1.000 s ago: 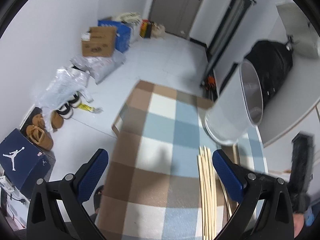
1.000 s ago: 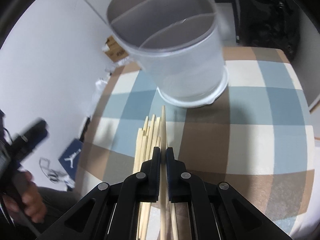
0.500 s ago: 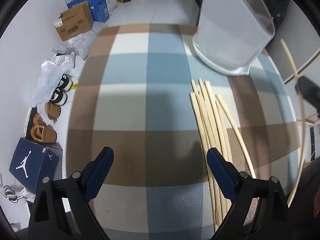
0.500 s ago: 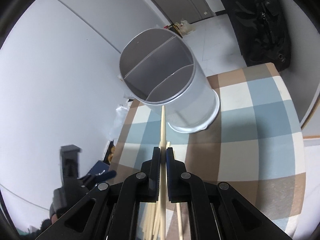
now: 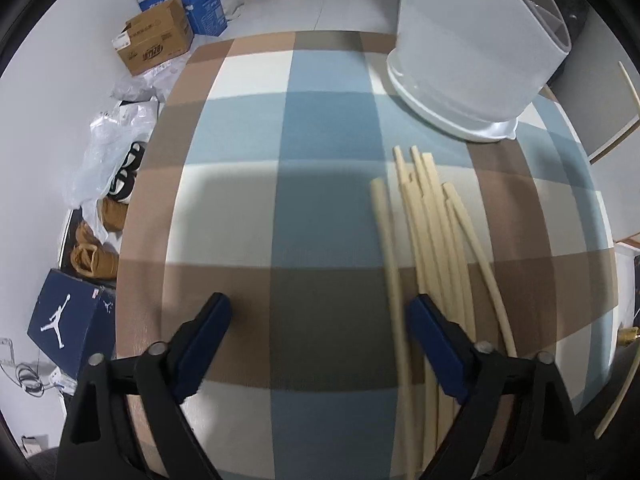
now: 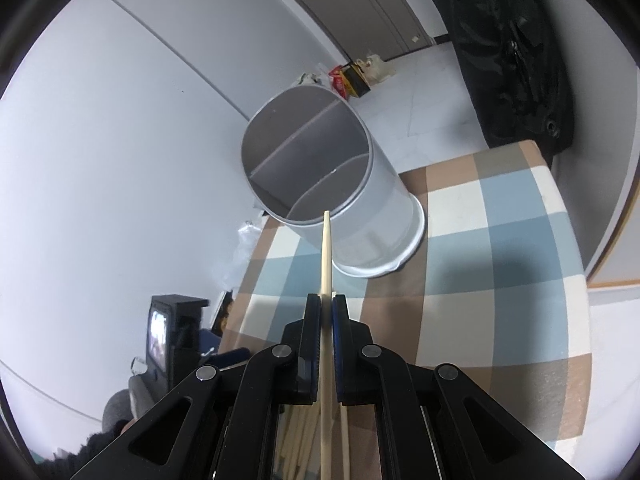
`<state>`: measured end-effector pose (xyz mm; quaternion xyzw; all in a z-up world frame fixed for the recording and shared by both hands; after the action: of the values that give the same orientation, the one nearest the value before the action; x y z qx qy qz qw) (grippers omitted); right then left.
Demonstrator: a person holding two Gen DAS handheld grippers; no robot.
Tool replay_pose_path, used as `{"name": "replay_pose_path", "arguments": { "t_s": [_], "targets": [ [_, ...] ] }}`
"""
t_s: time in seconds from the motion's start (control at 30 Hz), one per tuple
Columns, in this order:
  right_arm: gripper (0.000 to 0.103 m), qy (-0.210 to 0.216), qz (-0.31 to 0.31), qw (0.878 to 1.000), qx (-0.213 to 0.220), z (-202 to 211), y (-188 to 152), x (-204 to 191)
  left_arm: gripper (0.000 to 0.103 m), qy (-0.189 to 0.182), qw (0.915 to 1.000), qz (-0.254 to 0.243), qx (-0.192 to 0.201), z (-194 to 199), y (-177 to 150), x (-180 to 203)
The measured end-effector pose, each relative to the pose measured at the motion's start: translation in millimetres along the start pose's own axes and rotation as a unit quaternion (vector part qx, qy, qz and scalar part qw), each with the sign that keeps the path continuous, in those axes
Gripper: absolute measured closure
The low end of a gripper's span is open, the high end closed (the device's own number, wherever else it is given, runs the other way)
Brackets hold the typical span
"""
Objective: Organize utensils
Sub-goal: 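Lift the chopstick with the right tool while the left tool grasps another chopstick, then carry both held chopsticks up and over the utensil holder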
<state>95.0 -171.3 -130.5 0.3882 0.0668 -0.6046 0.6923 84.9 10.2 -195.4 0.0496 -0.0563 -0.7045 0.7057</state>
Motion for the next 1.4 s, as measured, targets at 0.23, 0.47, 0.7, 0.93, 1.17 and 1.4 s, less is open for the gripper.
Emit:
{"name": "replay_pose_path", "arguments": {
  "t_s": [0.23, 0.47, 0.7, 0.93, 1.17, 1.4],
  "targets": [
    [0.098, 0.002, 0.000, 1.000, 0.016, 11, 2, 2, 0.035, -0.001, 1.0000, 0.006, 0.007, -3, 19, 1],
    [0.098, 0.000, -0.012, 1.000, 0.023, 16, 7, 12, 0.077, -0.009, 0.9994, -0.021, 0.027, 0, 33, 13],
    [0.098, 0.010, -0.011, 0.999, 0.038, 20, 14, 15, 0.101, -0.057, 0.9977, 0.010, 0.035, 6, 41, 8],
    [0.098, 0.019, 0.004, 0.997, 0.073, 29, 20, 1, 0.101, -0.084, 0.9881, 0.031, 0.125, 65, 39, -1],
    [0.098, 0.026, 0.014, 0.992, 0.125, 52, 34, -16, 0.101, -0.112, 0.9751, 0.028, 0.190, 116, 43, 2],
    [0.098, 0.027, 0.049, 0.984, 0.171, 76, 61, -44, 0.101, -0.121, 0.9677, 0.013, 0.221, 145, 49, -2]
  ]
}}
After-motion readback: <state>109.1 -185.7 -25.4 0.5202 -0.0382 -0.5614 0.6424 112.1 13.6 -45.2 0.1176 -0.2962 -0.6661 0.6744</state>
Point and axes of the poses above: each gripper's, at about its wrist camera, not at the fingertips, and z roughly against the way its jaws point, x to its right, y to its top, the point moved 6 cm from there along -z, roughly the way its jaws point, and after that the axes turned 7 degrees about -x, right-handed, at the moved point
